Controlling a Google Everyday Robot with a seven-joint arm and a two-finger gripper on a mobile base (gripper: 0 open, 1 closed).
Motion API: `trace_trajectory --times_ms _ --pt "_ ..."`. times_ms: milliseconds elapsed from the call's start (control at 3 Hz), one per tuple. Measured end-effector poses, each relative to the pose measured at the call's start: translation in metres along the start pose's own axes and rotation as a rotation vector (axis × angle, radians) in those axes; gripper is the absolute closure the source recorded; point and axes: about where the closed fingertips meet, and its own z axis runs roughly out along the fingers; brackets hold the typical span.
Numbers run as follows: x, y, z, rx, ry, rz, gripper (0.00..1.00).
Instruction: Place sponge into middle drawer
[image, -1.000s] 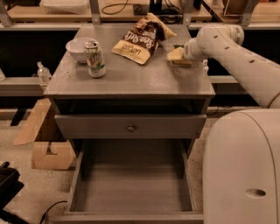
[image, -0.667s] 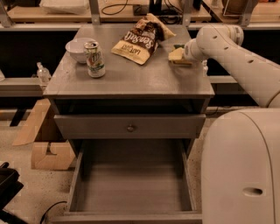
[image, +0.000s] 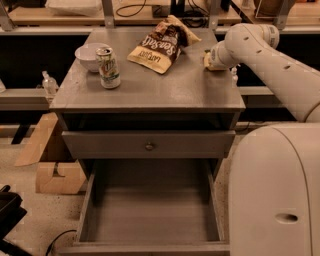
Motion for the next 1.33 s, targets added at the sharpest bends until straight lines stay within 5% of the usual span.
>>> trace_trajectory --times_ms 333,1000,1333 --pt "-0.001 0.003 0.001 -0.006 0.001 -0.004 1.0" --pt "-0.028 0.033 -0.067 -0.05 -0.03 -0.139 1.0" --pt "-0.028 0.024 -0.121 -0.043 -0.011 -0.141 1.0"
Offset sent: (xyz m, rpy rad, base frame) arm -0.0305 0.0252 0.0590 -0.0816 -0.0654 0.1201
